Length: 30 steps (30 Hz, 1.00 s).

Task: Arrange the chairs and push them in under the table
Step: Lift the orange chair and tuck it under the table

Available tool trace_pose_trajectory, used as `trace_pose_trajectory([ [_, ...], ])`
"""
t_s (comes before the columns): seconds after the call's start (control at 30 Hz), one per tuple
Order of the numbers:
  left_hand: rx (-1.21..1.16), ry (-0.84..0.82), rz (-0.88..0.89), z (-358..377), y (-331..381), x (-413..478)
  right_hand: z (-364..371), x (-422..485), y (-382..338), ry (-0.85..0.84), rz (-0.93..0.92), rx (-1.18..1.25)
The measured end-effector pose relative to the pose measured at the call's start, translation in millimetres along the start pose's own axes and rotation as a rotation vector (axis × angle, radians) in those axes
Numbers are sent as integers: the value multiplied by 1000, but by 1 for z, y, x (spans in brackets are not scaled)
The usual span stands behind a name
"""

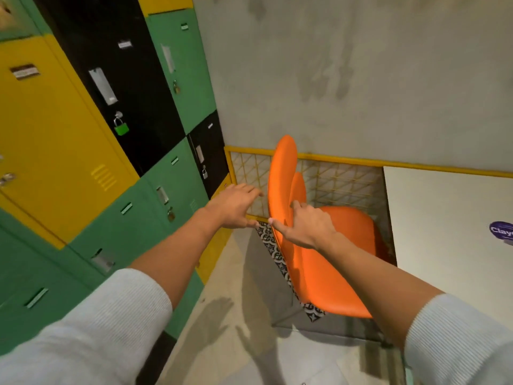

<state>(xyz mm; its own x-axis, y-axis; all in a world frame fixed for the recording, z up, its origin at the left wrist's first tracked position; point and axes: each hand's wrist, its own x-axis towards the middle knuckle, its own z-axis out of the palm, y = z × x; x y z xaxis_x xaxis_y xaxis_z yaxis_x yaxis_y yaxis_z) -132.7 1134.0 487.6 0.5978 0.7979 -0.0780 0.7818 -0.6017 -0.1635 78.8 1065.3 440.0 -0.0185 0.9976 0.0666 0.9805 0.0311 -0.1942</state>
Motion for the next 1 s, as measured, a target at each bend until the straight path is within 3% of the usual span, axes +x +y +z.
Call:
trace_pose_trajectory([
  [0.3,-12,30,146,0,-92,109,11,92,-19,-72,125,-85],
  [0.47,-12,57,283,19,-144,164,25,131,-22,10,214,-129],
  [0.67,-69,65,596,43,-200,242,51,157,-47,94,426,-110],
  [0.87,-101,130,899,52,-203,323,87,166,-83,129,637,-123],
  [1.0,-59,20,1026,75,-184,371,122,173,-99,121,754,-184],
])
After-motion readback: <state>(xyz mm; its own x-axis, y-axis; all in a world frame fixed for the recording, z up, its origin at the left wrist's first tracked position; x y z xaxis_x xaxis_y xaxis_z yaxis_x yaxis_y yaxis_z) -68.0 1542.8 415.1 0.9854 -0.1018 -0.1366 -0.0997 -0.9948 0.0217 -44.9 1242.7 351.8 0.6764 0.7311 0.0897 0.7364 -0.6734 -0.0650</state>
